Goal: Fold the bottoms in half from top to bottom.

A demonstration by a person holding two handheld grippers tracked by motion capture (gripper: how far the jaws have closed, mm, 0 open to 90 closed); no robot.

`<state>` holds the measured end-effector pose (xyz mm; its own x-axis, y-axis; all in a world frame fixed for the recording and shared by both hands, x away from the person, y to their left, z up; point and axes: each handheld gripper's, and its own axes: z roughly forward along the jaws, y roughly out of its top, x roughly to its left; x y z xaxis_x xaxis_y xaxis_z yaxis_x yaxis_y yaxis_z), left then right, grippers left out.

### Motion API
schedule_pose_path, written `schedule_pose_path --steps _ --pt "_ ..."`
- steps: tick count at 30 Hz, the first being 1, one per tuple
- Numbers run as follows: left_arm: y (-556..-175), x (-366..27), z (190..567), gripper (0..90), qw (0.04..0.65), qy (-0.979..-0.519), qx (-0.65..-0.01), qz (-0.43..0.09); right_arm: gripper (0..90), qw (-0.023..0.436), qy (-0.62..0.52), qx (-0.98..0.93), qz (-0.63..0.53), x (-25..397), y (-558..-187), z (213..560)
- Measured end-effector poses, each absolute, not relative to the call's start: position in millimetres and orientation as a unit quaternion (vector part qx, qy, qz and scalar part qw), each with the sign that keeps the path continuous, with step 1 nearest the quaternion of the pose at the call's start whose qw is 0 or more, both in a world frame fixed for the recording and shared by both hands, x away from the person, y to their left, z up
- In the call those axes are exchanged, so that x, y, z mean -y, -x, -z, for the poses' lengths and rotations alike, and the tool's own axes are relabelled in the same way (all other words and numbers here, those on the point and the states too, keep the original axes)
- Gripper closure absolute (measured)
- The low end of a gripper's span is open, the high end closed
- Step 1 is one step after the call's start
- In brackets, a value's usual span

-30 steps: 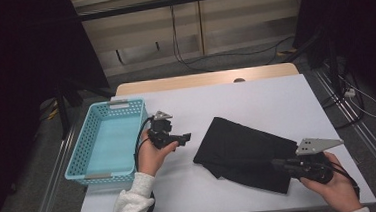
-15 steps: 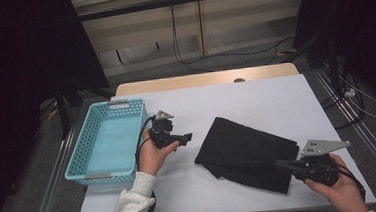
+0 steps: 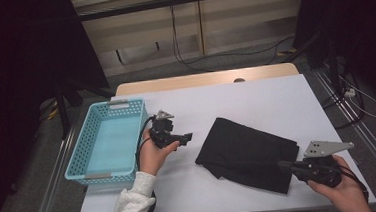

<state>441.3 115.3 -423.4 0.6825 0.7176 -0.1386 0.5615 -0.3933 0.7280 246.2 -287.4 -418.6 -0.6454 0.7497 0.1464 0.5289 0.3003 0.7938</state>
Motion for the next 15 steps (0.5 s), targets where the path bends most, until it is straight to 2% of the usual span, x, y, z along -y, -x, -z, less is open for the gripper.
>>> schedule_pose_path --steps 15 --pt "-443.0 -116.4 423.9 13.5 0.39 -0.83 -0.386 -0.099 90.0 0.13 -0.402 -0.796 -0.433 291.2 -242.1 418.7"
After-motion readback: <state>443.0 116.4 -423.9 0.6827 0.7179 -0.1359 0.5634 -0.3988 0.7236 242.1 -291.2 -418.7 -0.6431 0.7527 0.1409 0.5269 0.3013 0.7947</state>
